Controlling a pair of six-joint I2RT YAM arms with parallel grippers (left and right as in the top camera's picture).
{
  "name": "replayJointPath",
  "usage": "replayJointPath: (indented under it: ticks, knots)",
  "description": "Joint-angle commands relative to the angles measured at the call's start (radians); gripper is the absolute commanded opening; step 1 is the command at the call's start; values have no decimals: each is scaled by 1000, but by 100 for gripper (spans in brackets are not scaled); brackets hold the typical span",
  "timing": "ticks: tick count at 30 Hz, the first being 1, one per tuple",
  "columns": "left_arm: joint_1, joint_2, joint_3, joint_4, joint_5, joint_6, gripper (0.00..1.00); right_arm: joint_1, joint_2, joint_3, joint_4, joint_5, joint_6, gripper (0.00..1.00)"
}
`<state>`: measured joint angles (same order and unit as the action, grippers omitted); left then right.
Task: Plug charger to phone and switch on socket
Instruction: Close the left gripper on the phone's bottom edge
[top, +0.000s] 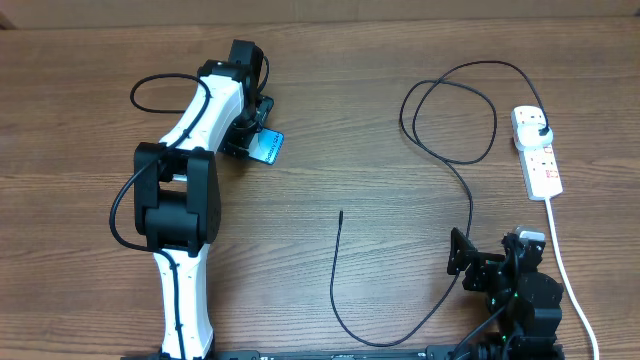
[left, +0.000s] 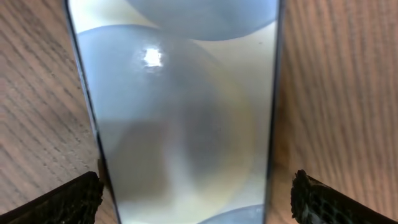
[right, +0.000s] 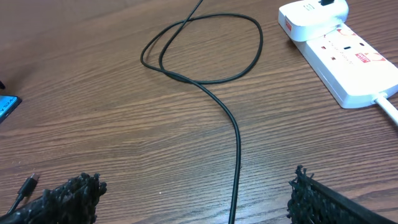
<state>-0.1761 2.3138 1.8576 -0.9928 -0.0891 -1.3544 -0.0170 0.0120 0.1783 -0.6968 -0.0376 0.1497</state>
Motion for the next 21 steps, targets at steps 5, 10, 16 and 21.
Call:
replayJointPath:
  ticks: [5, 10, 16, 21]
  knots:
    - [0, 32, -11, -31, -23, 16, 100, 6, -7, -15, -8, -5, 3, 100]
    - [0, 37, -11, -35, -23, 16, 100, 6, -7, -15, -8, -5, 3, 100]
    - [0, 37, -11, -35, -31, 16, 100, 6, -7, -15, -8, -5, 3, 100]
    - [0, 37, -11, -35, -34, 16, 100, 6, -7, -15, -8, -5, 3, 100]
